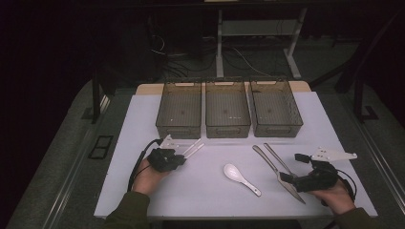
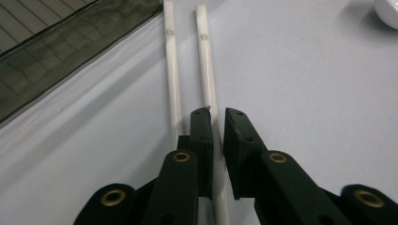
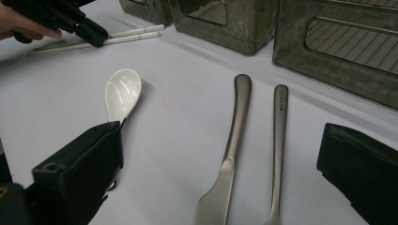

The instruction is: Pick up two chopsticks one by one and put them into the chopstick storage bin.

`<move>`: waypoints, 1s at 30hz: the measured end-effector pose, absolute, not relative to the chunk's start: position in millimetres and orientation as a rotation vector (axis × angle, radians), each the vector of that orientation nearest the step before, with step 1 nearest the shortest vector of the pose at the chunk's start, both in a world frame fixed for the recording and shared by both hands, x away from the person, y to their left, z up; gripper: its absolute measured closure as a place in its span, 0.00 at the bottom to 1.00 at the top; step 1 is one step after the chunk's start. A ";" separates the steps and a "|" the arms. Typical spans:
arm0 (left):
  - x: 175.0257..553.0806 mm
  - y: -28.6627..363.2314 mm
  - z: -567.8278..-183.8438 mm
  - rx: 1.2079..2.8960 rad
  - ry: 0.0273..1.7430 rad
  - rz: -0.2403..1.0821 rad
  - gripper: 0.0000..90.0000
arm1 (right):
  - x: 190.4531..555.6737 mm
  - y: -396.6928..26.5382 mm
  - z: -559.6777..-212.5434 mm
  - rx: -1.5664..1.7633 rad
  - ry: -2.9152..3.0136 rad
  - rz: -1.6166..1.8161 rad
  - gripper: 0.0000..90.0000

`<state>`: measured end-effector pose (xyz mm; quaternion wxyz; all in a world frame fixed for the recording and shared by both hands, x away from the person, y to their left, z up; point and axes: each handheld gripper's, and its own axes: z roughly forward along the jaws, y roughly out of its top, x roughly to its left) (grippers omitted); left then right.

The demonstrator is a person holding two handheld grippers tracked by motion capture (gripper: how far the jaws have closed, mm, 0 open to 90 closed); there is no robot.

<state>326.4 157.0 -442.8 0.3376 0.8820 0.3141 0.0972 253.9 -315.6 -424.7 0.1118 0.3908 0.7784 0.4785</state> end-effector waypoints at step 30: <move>318.8 154.7 -422.7 2.238 0.842 0.199 0.93 | 253.4 -316.8 -423.9 1.151 2.278 1.415 0.01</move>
